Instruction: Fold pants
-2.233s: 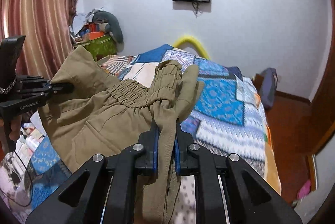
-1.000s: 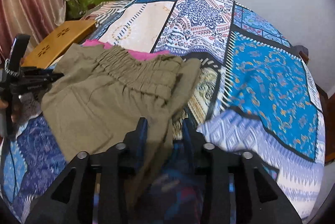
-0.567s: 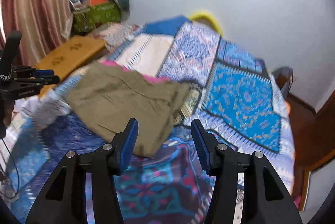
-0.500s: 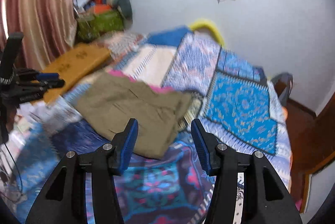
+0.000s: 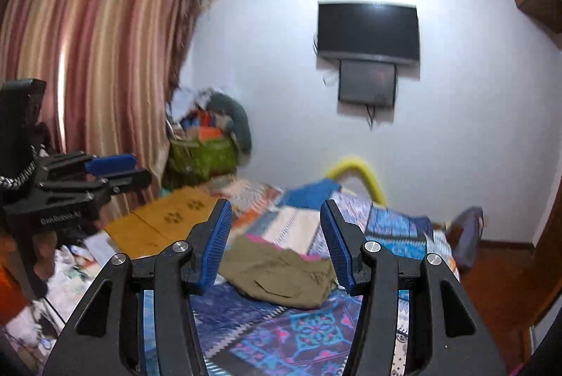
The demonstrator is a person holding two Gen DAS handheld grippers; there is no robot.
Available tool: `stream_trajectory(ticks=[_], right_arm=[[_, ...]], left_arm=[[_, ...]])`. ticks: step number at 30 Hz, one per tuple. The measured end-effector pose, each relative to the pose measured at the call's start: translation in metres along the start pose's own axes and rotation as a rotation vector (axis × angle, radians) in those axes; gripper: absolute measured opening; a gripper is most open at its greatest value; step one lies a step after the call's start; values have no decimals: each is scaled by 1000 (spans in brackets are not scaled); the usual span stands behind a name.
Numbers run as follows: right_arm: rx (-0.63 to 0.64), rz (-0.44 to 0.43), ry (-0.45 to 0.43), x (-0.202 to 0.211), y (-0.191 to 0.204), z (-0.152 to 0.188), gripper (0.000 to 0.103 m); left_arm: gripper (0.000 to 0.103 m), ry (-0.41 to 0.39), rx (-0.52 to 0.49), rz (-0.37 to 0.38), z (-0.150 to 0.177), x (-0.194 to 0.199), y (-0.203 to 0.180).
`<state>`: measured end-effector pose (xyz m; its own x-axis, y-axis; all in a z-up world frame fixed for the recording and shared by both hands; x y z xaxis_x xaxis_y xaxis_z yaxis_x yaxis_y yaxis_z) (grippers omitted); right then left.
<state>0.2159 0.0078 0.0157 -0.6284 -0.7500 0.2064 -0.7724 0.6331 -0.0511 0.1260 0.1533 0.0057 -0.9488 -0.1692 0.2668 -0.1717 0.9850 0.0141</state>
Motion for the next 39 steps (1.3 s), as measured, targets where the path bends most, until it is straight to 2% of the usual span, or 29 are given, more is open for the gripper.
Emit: stream_trajectory(ticks=[2,5,9,10,11,12,19,39], right_arm=[[-6,-13,-29,15,9,-1,48],[-45,-34,-67,34,18,1,49],[-73,-12,-108,45,22,6,64],[-68,2,-112,47,23,8,64],[-65,10,-113,48,23,9,64],[-65,13,-112,49,24,9,69],[-84,60,-133,60,25,5,102],[-104,75,-135,77,30,19,102]], left_arm=[[57,-34,33,24,0,20,-3],[63,-68,53,7,4,41,-6],[69,-96,52,8,6,61,-11],[71,-109,49,4,5,66,-12],[78,-117,51,3,5,69,-12],[86,-125,54,1,5,73,-13],[103,-153,38,-19,11,92,-20],[103,-132,52,-3,28,93,-27]])
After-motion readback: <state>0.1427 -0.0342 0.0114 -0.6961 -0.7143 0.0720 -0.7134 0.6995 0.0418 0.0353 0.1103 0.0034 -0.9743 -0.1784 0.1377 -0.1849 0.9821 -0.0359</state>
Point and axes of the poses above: each gripper's, at about its wrist camera, not at the fingertips, and x roughly against the way its jaws point, y to its left, z to its underside, the point moved 5 cm from there along -x, roughly the way its jaws point, and after that the axes turned 4 degrees about z, right-handed, at the moved point
